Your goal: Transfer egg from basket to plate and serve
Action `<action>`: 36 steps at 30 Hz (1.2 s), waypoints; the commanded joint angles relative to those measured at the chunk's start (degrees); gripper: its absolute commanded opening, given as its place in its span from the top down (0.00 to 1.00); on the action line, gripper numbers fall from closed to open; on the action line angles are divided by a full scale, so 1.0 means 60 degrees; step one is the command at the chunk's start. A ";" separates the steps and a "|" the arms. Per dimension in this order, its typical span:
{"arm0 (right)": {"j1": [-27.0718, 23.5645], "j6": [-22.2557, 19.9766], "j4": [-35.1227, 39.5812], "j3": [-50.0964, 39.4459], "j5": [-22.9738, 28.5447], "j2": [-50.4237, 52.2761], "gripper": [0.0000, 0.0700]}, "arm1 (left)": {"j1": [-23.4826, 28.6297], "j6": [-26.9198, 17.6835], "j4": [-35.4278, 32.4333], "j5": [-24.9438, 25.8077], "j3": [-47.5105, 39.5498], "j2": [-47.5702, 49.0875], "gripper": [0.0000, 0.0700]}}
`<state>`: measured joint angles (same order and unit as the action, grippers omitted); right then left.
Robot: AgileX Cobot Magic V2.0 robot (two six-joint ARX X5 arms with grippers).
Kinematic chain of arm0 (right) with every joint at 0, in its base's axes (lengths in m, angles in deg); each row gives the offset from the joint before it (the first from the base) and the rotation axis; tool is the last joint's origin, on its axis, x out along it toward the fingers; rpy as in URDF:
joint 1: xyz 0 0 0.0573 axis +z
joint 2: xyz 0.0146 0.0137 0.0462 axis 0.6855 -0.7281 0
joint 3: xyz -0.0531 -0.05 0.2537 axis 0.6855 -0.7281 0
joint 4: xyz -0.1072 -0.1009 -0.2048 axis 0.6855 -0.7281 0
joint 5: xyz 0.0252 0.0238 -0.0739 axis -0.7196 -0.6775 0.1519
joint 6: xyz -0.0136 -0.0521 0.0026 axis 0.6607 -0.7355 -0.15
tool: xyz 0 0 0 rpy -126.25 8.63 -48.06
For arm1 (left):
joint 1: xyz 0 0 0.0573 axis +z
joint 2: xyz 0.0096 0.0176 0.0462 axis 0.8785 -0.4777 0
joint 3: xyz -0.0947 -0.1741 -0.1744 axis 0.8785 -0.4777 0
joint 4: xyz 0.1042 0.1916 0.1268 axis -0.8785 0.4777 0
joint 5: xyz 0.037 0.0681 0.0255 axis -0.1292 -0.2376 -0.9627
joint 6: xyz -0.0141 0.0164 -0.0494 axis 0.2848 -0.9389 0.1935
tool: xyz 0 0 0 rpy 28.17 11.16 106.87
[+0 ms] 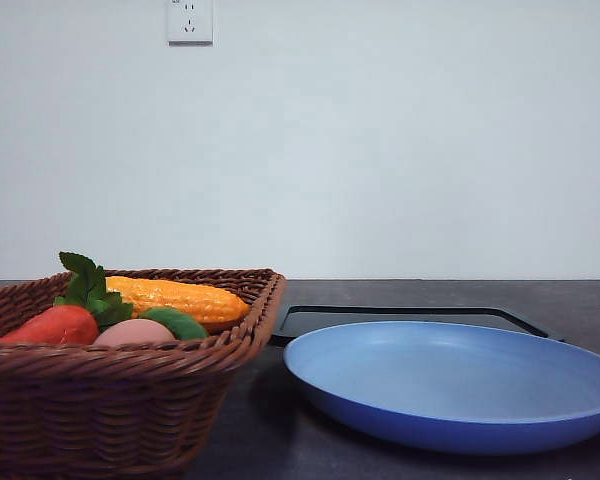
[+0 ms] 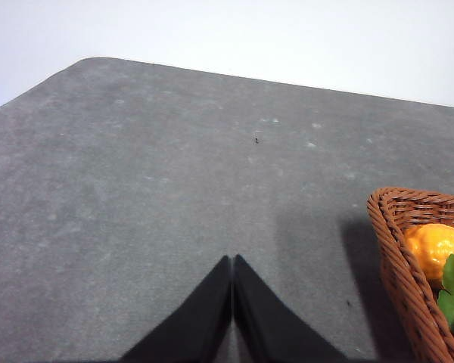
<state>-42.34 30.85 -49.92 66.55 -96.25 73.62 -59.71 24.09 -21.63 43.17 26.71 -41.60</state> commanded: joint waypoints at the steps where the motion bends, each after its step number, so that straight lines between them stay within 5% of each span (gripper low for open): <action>1: -0.0004 0.0102 0.0087 -0.0095 0.0004 0.0025 1.00 | 0.0018 0.0022 0.0036 0.0011 -0.0244 0.0015 1.00; 12: -0.0003 0.0116 0.0657 -0.0095 -0.0010 0.0025 1.00 | 0.0018 0.0347 0.0036 0.0015 -0.0244 0.0015 1.00; 15: 0.0004 0.0240 0.0787 -0.0094 0.0003 0.0025 1.00 | 0.0018 0.1078 0.0025 0.0015 -0.0244 0.0015 1.00; 22: 0.0004 0.2164 0.1188 -0.0036 -0.0007 0.0025 1.00 | 0.0018 0.3297 0.0033 0.0040 -0.0244 0.0015 1.00; 32: 0.0004 0.3152 0.1213 0.0053 -0.0113 0.0025 1.00 | 0.0018 0.4069 0.0128 0.2273 0.0073 0.0003 1.00; 36: 0.0000 0.3296 0.0317 0.0579 0.0026 -0.0021 1.00 | 0.0018 0.3953 0.0555 0.2441 0.0808 -0.0124 1.00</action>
<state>-42.32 49.32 -48.15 68.39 -96.21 73.49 -59.71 47.82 -17.50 57.55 29.57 -42.12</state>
